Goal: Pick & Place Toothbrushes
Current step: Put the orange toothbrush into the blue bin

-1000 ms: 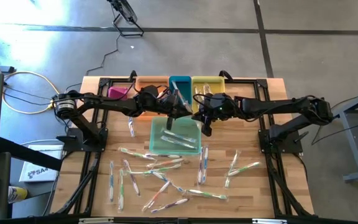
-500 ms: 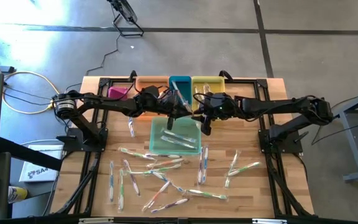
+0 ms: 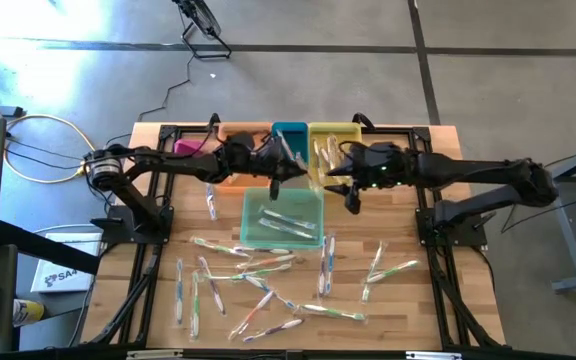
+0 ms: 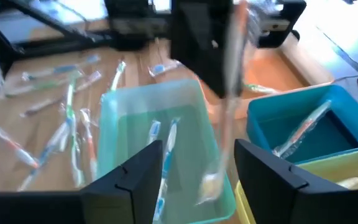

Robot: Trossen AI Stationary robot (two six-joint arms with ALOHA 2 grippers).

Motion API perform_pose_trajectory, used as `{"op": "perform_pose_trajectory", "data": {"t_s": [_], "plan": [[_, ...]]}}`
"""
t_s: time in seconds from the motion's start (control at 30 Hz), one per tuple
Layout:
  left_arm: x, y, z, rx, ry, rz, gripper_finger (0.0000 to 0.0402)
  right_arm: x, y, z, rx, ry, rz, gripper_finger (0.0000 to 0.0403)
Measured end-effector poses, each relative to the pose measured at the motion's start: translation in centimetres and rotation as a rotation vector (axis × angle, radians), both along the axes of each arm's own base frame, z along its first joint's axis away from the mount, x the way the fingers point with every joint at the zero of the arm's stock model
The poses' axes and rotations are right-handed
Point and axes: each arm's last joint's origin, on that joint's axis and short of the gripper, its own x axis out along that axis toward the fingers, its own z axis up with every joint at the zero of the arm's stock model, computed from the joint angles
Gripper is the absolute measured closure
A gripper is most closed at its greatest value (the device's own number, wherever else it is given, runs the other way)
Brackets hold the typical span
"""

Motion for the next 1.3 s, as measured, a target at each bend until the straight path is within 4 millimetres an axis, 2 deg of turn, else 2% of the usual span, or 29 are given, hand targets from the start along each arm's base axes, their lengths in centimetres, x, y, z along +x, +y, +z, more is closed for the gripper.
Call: {"op": "perform_pose_trajectory", "data": {"t_s": [0.13, 0.3, 0.53, 0.67, 0.9, 1.13, 1.3], "plan": [[-0.8, 2.3, 0.0, -0.057, -0.001, 0.073, 0.0377, -1.1, 0.2, 0.9, 0.033, -0.029, -0.015, 0.0222], [-2.4, 5.7, -0.1, -0.133, 0.003, 0.183, 0.0377, -1.5, 0.3, 0.8, 0.050, -0.012, -0.024, 0.0232], [-4.5, 9.1, -0.6, -0.209, 0.033, 0.303, 0.0377, -0.3, 0.1, -0.4, 0.053, 0.047, -0.026, 0.0239], [-5.2, 9.9, -1.0, -0.231, 0.067, 0.336, 0.0377, 0.6, 0.0, -1.4, 0.058, 0.087, -0.027, 0.0239], [-4.9, 9.7, -2.0, -0.257, 0.139, 0.351, 0.0377, 1.9, -0.2, -3.0, 0.063, 0.154, -0.027, 0.0241], [-3.9, 10.6, -4.8, -0.284, 0.180, 0.413, 0.0377, 2.3, -0.3, -3.5, 0.065, 0.169, -0.027, 0.0241], [-3.1, 11.2, -6.6, -0.330, 0.146, 0.418, 0.0377, 2.3, -0.3, -3.5, 0.069, 0.168, -0.029, 0.0241]]}}
